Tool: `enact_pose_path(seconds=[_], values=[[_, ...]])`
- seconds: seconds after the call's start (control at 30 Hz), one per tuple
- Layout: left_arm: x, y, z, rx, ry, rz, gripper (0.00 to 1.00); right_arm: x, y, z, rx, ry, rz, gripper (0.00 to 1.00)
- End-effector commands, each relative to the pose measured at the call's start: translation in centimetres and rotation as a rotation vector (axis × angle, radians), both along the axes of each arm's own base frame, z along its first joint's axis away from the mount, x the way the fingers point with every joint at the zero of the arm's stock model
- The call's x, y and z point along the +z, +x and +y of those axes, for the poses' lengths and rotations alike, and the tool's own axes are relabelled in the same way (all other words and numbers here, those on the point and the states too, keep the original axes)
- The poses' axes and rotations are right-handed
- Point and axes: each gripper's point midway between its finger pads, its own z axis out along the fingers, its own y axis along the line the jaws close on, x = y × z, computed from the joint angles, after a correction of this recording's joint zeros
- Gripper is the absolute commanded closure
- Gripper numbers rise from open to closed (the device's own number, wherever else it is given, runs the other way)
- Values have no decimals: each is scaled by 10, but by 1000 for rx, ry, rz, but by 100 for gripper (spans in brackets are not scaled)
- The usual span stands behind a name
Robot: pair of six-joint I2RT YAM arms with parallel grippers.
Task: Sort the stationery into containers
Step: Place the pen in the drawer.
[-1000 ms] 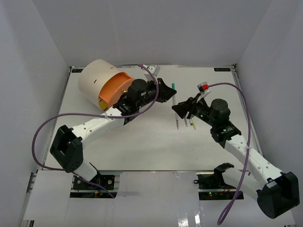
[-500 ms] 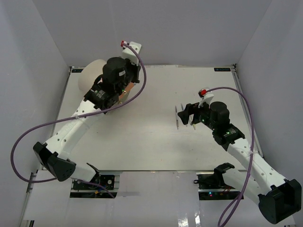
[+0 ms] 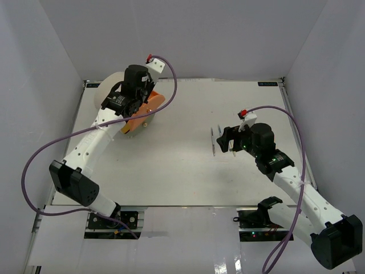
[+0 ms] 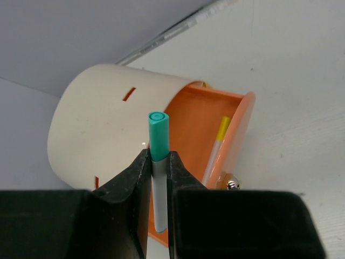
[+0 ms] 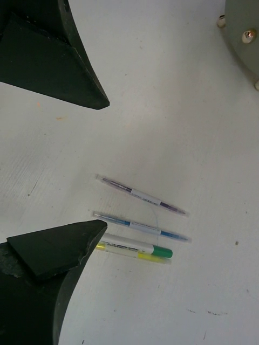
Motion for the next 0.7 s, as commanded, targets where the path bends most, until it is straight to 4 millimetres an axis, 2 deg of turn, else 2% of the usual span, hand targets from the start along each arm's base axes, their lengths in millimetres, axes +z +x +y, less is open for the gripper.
enact_pose_path(seconds=[0.0, 0.1, 0.2, 0.23, 0.27, 0.33, 0.43, 0.53, 0.57, 0.63, 0.67], values=[[-20, 3, 18, 27, 82, 54, 81, 2, 5, -4, -20, -16, -22, 10], [-21, 9, 22, 44, 84, 57, 74, 0, 5, -6, -30, -27, -17, 10], [-19, 9, 18, 37, 55, 51, 56, -6, 6, -7, -34, -39, 6, 11], [-15, 8, 19, 40, 47, 43, 43, -8, 9, -12, -62, -54, 9, 11], [-12, 8, 19, 42, 36, 36, 37, -13, 10, -12, -65, -63, 27, 12], [-3, 4, 19, 40, 9, 13, 25, -18, 12, -13, -78, -77, 55, 14], [12, -5, 19, 43, -58, -27, 12, -37, 17, -16, -106, -112, 123, 19], [19, -14, 19, 64, -143, -52, 3, -54, 22, -19, -139, -136, 176, 25], [35, -21, 21, 68, -192, -106, 2, -58, 24, -21, -148, -144, 188, 29], [45, -30, 23, 89, -287, -152, 2, -70, 29, -23, -171, -166, 225, 33], [52, -39, 26, 91, -340, -205, 2, -74, 31, -25, -178, -176, 238, 38]])
